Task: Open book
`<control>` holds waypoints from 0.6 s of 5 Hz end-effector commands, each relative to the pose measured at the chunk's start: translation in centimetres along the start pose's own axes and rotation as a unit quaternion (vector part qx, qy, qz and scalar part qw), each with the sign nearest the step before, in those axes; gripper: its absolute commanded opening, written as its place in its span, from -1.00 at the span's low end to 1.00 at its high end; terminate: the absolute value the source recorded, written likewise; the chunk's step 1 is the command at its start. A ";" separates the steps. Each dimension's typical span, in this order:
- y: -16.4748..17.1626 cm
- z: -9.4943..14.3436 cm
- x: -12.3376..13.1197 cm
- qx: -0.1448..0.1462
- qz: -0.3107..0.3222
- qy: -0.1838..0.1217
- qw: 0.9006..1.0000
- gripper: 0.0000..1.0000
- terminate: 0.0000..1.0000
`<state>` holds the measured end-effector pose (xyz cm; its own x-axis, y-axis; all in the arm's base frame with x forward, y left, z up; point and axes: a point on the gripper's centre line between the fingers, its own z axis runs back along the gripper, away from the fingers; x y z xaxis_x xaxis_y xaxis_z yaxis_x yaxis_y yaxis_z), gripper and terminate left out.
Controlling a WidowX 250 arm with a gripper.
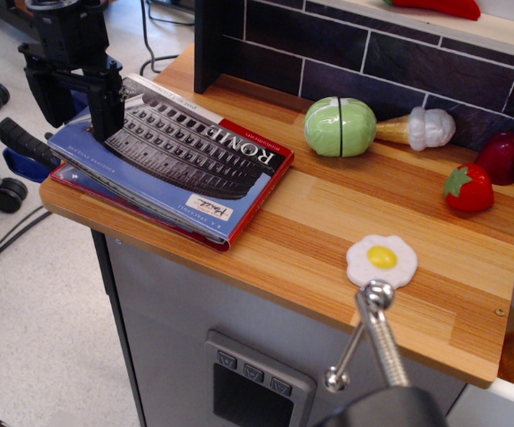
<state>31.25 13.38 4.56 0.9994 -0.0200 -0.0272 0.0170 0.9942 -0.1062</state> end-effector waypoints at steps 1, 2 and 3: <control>-2.2 4.0 0.5 -0.009 -0.002 -0.033 0.999 1.00 -1.00; -4.6 5.9 0.2 -0.038 0.000 -0.042 0.998 1.00 -1.00; -7.1 7.8 -0.8 -0.056 0.015 -0.045 0.997 1.00 -1.00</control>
<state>30.08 7.32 12.27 0.9980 0.0614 0.0147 -0.0567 0.9735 -0.2215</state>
